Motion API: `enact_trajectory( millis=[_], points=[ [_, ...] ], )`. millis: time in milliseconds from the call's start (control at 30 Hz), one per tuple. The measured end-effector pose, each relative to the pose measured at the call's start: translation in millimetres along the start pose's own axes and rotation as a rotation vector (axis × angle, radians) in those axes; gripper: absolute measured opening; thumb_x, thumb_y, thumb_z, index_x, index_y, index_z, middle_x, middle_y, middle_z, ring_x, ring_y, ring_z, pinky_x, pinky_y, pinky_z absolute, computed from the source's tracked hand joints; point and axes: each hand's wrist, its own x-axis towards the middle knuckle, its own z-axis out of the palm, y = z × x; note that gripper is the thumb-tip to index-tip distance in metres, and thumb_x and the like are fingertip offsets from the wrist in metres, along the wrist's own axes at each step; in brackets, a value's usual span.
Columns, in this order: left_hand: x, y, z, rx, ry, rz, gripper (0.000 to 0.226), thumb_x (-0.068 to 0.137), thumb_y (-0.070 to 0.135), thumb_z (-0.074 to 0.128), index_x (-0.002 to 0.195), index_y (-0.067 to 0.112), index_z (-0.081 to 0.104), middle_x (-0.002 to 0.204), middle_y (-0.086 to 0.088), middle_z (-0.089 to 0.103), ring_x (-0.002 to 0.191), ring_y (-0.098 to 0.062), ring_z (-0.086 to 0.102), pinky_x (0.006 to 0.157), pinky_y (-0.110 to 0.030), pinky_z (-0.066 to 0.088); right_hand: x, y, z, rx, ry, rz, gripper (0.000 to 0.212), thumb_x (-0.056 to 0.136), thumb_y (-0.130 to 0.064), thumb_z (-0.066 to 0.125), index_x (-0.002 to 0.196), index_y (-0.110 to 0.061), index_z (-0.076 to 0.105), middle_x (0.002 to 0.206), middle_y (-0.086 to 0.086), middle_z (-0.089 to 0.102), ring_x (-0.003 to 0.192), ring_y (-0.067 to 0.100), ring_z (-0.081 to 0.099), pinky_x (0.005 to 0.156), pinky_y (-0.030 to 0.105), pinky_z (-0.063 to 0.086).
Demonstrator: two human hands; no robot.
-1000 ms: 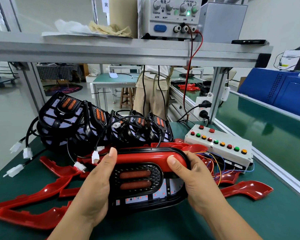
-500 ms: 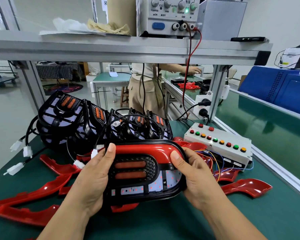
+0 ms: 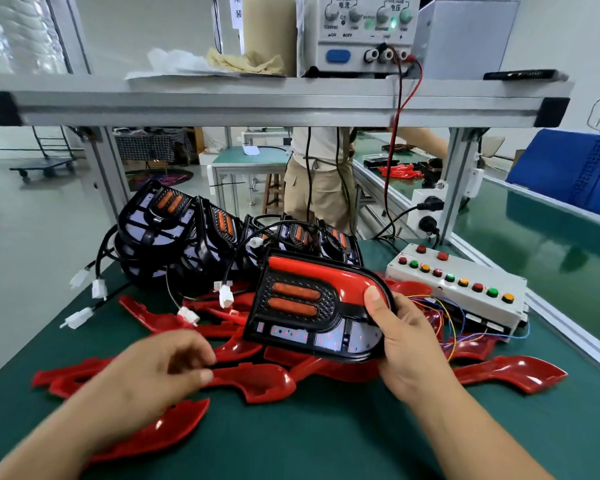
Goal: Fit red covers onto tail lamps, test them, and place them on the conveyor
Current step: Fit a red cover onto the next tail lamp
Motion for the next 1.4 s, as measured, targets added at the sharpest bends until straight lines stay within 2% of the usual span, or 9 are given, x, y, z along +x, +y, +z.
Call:
enact_trajectory(
  millis=[67,200,467,567,733,867,1000,1133,1400],
  points=[
    [-1.0,-1.7,23.0,0.176,-0.037,0.108,0.027,0.082,0.031,0.075,0.094,0.053,0.064,0.1,0.026,0.064,0.101,0.012,0.055,0.089,-0.004,0.037,-0.1,0.7,0.7,-0.008,0.024,0.002,0.033,0.079,-0.024,0.066,0.105,-0.003,0.062,0.097,0.014,0.075,0.082,0.023,0.073,0.065,0.031,0.059],
    [7.4,-5.5,58.5,0.526,-0.026,0.104,0.056,0.092,0.051,0.051,0.143,0.052,0.029,0.138,0.035,0.026,0.132,0.001,0.024,0.111,-0.026,0.023,-0.5,2.1,-0.3,0.0,0.038,0.014,0.035,0.08,-0.025,0.065,0.107,-0.002,0.063,0.098,0.013,0.075,0.084,0.023,0.073,0.069,0.033,0.06],
    [24.2,-4.3,47.6,0.589,0.102,0.301,0.015,0.099,0.048,0.042,0.114,0.047,0.047,0.104,0.031,0.033,0.113,0.004,0.037,0.097,-0.023,0.02,2.3,-1.4,-3.2,0.064,0.054,0.03,0.031,0.082,-0.025,0.063,0.104,-0.005,0.068,0.097,0.014,0.075,0.086,0.026,0.074,0.066,0.034,0.059],
    [23.2,4.0,33.3,0.427,0.13,0.376,0.012,0.1,0.045,0.034,0.103,0.047,0.045,0.101,0.035,0.04,0.098,0.009,0.044,0.091,-0.023,0.036,4.1,-2.3,-5.1,0.082,0.082,0.042,0.034,0.084,-0.026,0.063,0.109,-0.003,0.066,0.099,0.015,0.075,0.087,0.028,0.073,0.064,0.033,0.059],
    [14.6,24.1,17.7,0.06,0.161,0.281,0.035,0.08,0.064,0.028,0.111,0.05,0.035,0.096,0.022,0.058,0.09,0.0,0.058,0.074,-0.019,0.044,7.3,-4.0,-8.1,0.084,0.092,0.059,0.026,0.09,-0.024,0.06,0.104,-0.003,0.068,0.098,0.015,0.075,0.086,0.029,0.074,0.061,0.033,0.059],
    [22.2,45.0,13.5,0.147,0.126,0.33,0.037,0.075,0.072,0.031,0.109,0.064,0.018,0.099,0.019,0.058,0.088,0.001,0.059,0.081,-0.025,0.048,7.9,-3.6,-8.6,0.068,0.087,0.054,0.025,0.094,-0.022,0.057,0.105,-0.002,0.068,0.098,0.016,0.075,0.087,0.029,0.073,0.063,0.033,0.059],
    [42.2,63.3,10.9,0.387,0.038,0.485,0.066,0.078,0.077,0.03,0.138,0.07,0.004,0.111,0.034,0.034,0.092,0.008,0.048,0.081,-0.006,0.038,6.8,-4.9,-8.1,0.063,0.088,0.052,0.026,0.089,-0.022,0.06,0.1,0.0,0.067,0.094,0.017,0.075,0.082,0.029,0.074,0.063,0.034,0.059],
    [54.3,79.1,16.4,0.512,0.147,0.636,0.076,0.083,0.074,0.036,0.148,0.056,0.001,0.107,0.029,0.055,0.094,0.001,0.056,0.08,-0.021,0.048,4.5,-4.9,-5.6,0.049,0.094,0.081,0.027,0.094,-0.02,0.058,0.108,0.003,0.063,0.097,0.02,0.073,0.089,0.032,0.072,0.086,0.047,0.057],
    [66.6,93.0,21.7,0.639,0.212,0.871,0.048,0.084,0.056,0.043,0.116,0.033,0.07,0.094,0.018,0.067,0.075,-0.005,0.068,0.048,-0.021,0.054,1.6,-7.7,-1.4,0.052,0.134,0.136,0.023,0.1,-0.019,0.051,0.102,0.0,0.063,0.088,0.017,0.074,0.078,0.028,0.07,0.082,0.045,0.056]
  ],
)
